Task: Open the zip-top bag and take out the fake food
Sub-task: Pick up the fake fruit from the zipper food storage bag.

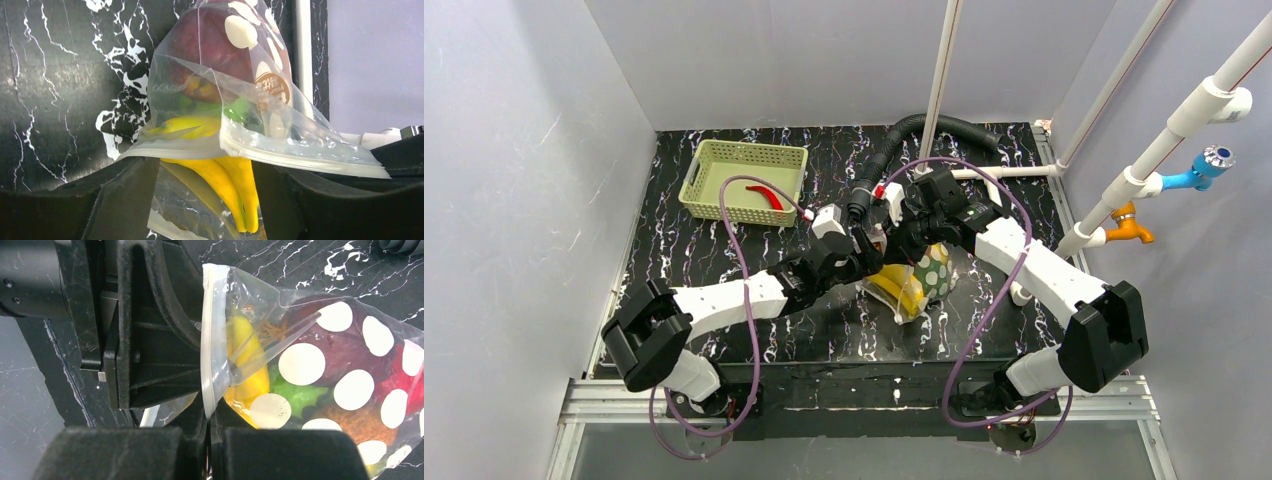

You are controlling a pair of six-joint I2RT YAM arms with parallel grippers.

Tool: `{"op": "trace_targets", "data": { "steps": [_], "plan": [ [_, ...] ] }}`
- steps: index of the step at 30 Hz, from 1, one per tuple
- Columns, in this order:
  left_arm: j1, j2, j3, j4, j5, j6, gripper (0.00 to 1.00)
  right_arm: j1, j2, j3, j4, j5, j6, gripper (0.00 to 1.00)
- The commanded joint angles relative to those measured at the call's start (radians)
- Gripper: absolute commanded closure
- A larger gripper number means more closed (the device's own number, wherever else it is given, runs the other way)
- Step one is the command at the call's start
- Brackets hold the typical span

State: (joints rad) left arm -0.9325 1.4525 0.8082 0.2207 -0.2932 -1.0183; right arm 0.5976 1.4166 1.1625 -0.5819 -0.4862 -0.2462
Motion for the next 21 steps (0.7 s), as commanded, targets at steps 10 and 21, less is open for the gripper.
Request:
{"op": "trace_targets", "data": {
  "steps": [10,21],
  "plan": [
    [0.032,0.017,-0.051,0.204,0.02,0.289,0.32,0.002,-0.018,0.006,0.016,-0.038,-0.008,0.99],
    [0.032,0.116,0.033,0.068,-0.087,0.011,0.55,0.002,-0.016,0.011,0.01,-0.047,-0.008,0.99]
  ]
}}
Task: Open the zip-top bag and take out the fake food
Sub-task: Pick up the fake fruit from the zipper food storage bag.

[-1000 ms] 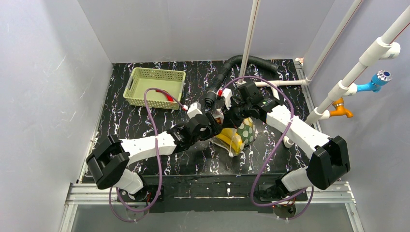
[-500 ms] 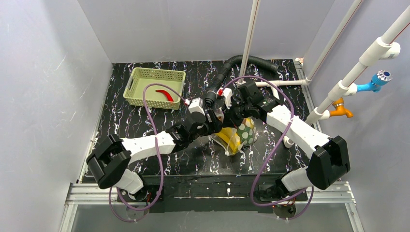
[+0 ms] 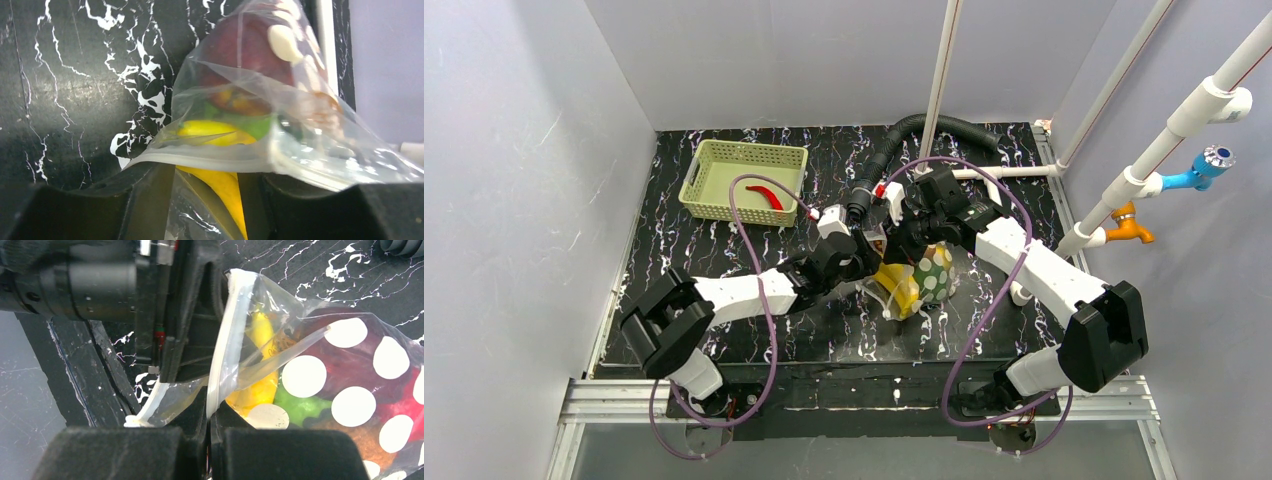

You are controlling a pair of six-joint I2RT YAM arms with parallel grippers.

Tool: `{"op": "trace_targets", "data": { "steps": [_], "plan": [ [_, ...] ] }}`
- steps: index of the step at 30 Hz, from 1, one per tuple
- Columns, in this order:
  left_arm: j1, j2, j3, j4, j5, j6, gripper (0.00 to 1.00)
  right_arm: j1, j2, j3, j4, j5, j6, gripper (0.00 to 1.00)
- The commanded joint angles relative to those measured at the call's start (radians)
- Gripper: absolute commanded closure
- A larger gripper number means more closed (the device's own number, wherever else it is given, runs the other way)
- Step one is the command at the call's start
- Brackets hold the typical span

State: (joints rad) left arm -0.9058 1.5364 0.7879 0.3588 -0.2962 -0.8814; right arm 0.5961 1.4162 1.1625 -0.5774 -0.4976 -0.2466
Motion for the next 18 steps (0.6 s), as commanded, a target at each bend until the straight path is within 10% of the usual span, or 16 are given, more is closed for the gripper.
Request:
{"op": "trace_targets", "data": {
  "steps": [1,18],
  "plan": [
    [0.006,0.04,0.059,-0.077,-0.086,-0.14,0.55,0.004,-0.016,0.01,0.007,-0.035,-0.008,0.99],
    [0.006,0.062,-0.027,0.174,-0.109,-0.194,0.47,0.004,-0.02,0.007,0.005,-0.045,-0.01,0.99]
  ]
}}
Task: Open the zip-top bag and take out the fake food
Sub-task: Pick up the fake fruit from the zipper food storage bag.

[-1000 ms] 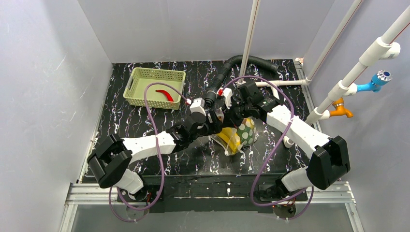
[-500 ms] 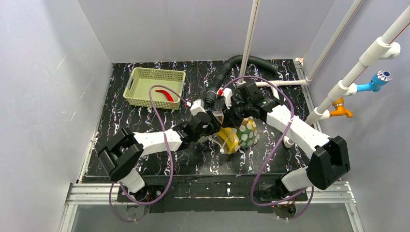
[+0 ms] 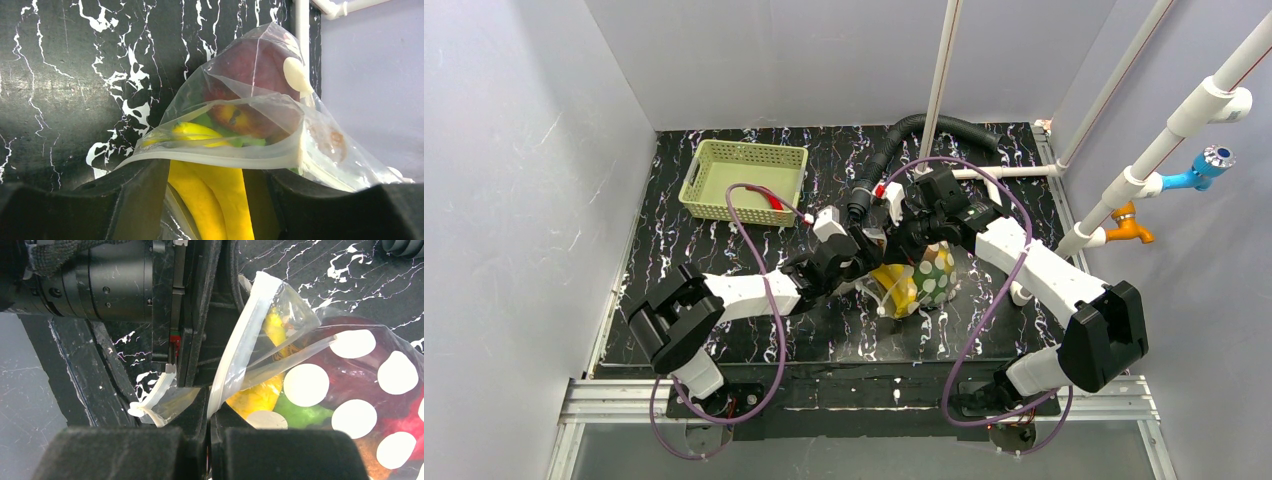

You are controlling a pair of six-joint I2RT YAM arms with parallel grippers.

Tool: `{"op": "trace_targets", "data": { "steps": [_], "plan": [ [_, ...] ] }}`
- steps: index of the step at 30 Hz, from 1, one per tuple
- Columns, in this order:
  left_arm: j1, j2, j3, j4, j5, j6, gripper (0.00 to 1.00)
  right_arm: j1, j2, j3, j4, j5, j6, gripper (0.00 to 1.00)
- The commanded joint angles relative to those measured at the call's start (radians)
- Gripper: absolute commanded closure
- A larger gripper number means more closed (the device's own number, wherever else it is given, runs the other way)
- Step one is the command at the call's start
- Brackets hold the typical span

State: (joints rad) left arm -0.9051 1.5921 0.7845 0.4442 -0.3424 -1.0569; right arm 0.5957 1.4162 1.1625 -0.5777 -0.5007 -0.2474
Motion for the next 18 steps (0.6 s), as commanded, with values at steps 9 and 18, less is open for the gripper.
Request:
{"op": "trace_targets", "data": {
  "steps": [9,18],
  "plan": [
    [0.007,0.06,0.006,0.058,-0.071,-0.098,0.51,0.004,-0.022,0.008,0.005,-0.047,-0.01,0.99],
    [0.007,0.104,0.007,0.111,-0.061,-0.108,0.66,0.004,-0.029,0.003,0.007,-0.044,-0.012,0.99]
  ]
}}
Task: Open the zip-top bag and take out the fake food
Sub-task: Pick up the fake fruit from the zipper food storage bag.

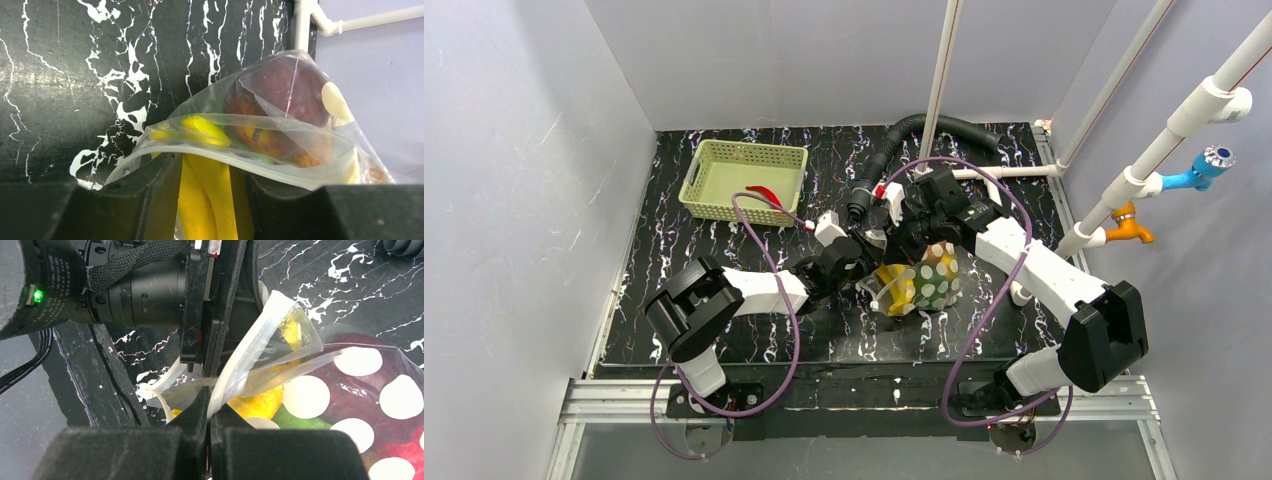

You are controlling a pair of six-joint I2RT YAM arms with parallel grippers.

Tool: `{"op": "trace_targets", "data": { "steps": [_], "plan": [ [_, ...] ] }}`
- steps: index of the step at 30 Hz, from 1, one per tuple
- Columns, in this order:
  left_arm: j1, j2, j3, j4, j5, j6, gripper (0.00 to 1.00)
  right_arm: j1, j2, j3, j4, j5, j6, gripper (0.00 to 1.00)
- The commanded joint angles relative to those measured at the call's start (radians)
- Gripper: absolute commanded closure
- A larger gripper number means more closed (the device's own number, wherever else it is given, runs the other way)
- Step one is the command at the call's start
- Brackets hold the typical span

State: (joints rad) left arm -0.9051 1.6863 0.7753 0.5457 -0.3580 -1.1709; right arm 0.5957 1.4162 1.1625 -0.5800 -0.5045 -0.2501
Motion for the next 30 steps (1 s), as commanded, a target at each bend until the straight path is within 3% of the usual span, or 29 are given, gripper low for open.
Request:
{"op": "trace_targets", "data": {
  "steps": [1,9,15,22,26,30],
  "plan": [
    [0.007,0.007,0.009,0.02,-0.049,0.009,0.69,0.004,-0.031,0.003,0.009,-0.04,-0.009,0.99],
    [0.008,-0.017,-0.023,0.127,-0.035,0.041,1.0,0.004,-0.035,0.0,0.011,-0.036,-0.012,0.99],
    [0.009,-0.096,-0.061,0.132,0.025,0.08,1.0,0.0,-0.051,-0.004,0.01,-0.016,-0.021,0.99],
    [0.011,-0.205,-0.074,0.059,0.201,0.211,0.73,-0.007,-0.061,-0.008,0.007,-0.019,-0.029,0.99],
    [0.01,-0.242,-0.053,-0.033,0.303,0.285,0.68,-0.007,-0.07,-0.012,-0.013,-0.048,-0.064,0.99],
    [0.01,-0.268,-0.078,-0.079,0.316,0.264,0.57,-0.007,-0.084,-0.03,-0.013,-0.059,-0.08,0.99]
  ]
}}
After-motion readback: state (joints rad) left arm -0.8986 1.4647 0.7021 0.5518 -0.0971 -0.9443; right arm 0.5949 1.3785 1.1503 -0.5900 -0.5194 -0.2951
